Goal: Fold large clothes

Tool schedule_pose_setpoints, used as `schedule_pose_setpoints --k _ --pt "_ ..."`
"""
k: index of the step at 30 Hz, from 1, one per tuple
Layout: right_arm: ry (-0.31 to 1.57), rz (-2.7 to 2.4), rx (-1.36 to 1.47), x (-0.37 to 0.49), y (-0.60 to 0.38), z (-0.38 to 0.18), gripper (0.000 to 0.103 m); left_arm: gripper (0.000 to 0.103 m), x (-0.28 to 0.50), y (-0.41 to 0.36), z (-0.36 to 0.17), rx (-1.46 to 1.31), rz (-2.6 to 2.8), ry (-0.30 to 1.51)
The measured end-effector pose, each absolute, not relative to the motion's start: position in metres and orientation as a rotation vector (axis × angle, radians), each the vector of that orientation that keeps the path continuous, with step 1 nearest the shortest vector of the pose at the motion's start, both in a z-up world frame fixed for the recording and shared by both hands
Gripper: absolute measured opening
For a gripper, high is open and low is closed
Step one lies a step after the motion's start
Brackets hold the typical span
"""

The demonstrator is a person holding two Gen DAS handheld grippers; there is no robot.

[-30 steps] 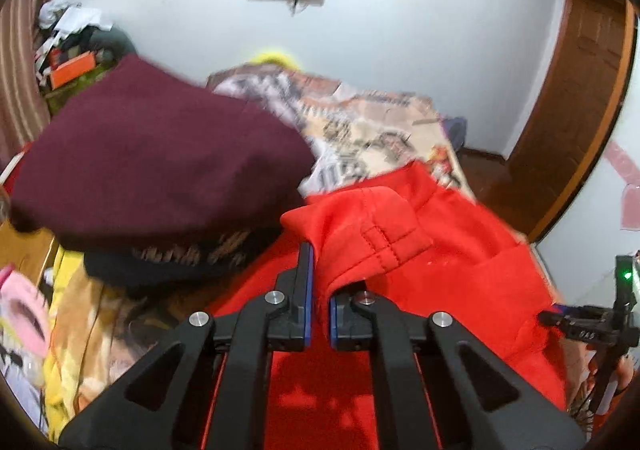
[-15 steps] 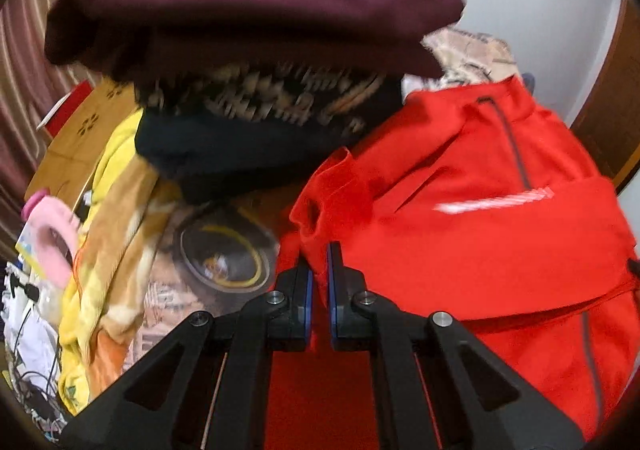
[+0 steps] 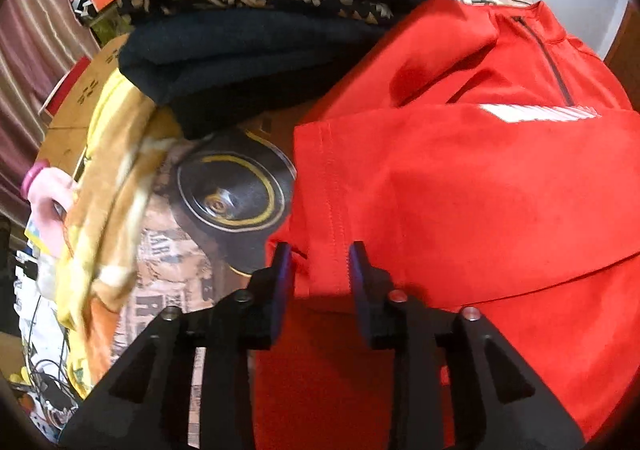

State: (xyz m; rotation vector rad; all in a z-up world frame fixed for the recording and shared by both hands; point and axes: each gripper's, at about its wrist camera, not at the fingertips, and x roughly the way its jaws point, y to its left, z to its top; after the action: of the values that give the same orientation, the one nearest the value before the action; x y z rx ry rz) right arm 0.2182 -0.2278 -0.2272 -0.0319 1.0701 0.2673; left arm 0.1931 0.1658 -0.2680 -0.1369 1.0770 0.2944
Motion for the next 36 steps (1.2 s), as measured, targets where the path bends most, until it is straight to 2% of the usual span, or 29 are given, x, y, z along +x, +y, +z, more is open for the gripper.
schedule_pose_setpoints --k 7,17,20,27,36 --pt "1.014 0.307 -0.053 0.224 -0.221 -0.2 0.055 0.051 0.193 0.172 -0.217 -0.135 0.275 0.961" --pt "0.878 0.399 -0.059 0.265 -0.187 -0.147 0.055 0.057 0.224 0.134 -0.157 -0.091 0.138 0.791" --pt "0.861 0.427 -0.071 0.284 -0.17 -0.141 0.055 0.061 0.236 0.119 -0.152 -0.074 0.098 0.765" --pt "0.861 0.464 -0.11 0.336 -0.125 -0.148 0.055 0.062 0.267 0.106 -0.164 -0.065 0.075 0.78" --pt "0.989 0.476 -0.043 0.423 -0.09 -0.189 0.055 0.062 0.287 0.115 -0.194 -0.066 0.089 0.816"
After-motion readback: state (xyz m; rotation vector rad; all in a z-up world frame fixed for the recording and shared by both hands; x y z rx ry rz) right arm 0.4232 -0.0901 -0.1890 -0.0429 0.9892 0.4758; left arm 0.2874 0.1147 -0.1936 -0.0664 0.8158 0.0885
